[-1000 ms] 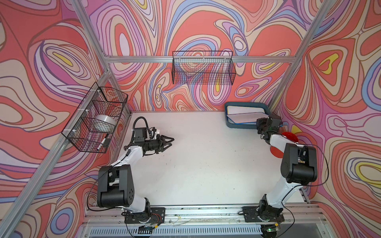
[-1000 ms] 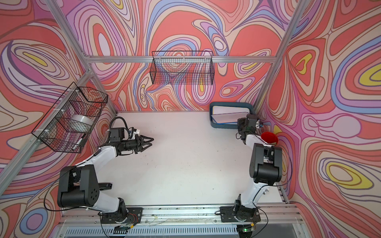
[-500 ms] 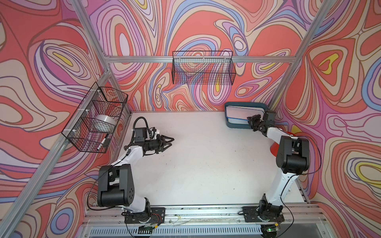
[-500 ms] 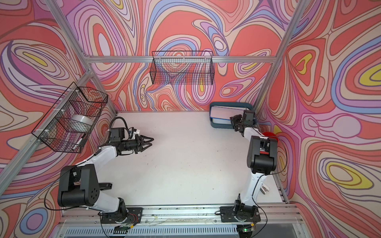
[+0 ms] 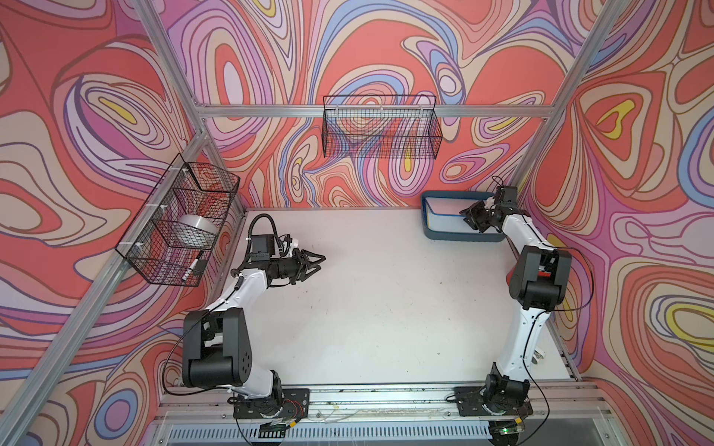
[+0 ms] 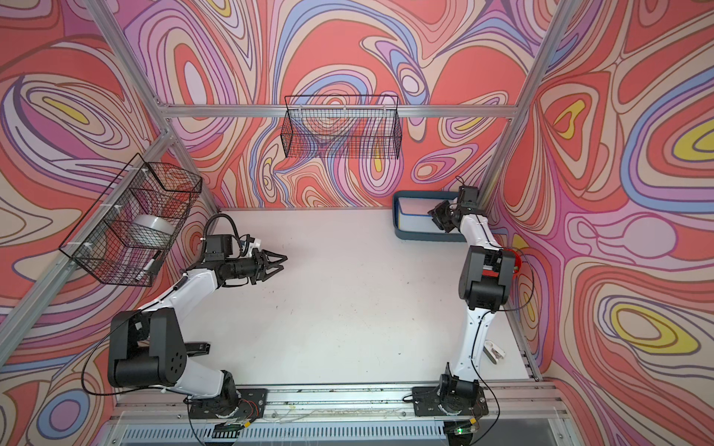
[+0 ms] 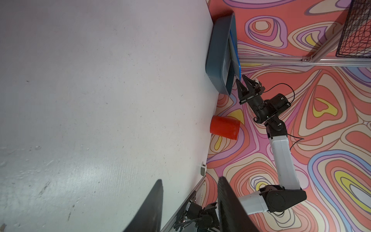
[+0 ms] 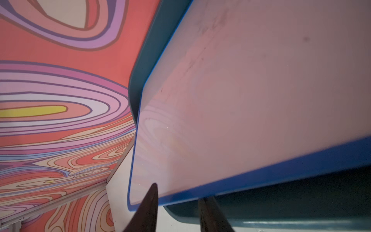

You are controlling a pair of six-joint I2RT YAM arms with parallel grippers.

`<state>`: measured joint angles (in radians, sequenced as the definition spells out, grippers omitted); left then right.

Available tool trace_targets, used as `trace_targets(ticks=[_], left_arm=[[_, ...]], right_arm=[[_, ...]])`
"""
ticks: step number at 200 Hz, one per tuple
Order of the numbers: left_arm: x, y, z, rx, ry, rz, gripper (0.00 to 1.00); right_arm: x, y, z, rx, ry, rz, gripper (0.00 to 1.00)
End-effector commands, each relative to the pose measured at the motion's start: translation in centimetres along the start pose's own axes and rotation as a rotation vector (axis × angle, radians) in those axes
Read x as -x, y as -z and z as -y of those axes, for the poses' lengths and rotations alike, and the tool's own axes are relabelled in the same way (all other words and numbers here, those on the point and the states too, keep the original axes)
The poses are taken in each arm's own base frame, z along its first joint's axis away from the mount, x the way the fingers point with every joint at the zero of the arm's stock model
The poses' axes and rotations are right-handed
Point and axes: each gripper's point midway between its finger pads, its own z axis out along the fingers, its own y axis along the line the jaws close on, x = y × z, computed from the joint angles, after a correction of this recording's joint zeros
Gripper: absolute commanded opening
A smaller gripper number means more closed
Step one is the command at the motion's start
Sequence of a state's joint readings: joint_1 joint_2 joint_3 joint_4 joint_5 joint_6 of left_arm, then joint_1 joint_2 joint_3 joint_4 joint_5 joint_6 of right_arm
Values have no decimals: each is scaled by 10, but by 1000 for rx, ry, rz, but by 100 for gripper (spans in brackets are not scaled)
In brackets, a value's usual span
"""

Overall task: Put the whiteboard into the storage box
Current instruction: Place the whiteboard in the storage box, then reset both arms

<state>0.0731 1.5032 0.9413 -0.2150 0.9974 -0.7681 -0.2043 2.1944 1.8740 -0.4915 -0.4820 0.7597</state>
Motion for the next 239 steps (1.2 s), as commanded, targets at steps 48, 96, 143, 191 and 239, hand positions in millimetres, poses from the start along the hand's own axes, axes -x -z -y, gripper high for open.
trace_targets(ticks=[48, 96, 143, 191, 239], left_arm=[[4, 6, 8, 9, -36, 17, 40], [2, 9, 0, 51, -37, 32, 40], [-1, 13, -14, 128, -70, 54, 41], [10, 23, -25, 218, -165, 154, 43], [30, 49, -16, 234, -309, 415, 43]], right_arm=[[-32, 17, 13, -37, 104, -111, 36], [-38, 55, 2, -62, 205, -57, 35], [-50, 108, -19, -19, 370, 73, 34], [-92, 138, -62, 176, 584, 103, 35], [-113, 166, -82, 94, 777, 295, 37]])
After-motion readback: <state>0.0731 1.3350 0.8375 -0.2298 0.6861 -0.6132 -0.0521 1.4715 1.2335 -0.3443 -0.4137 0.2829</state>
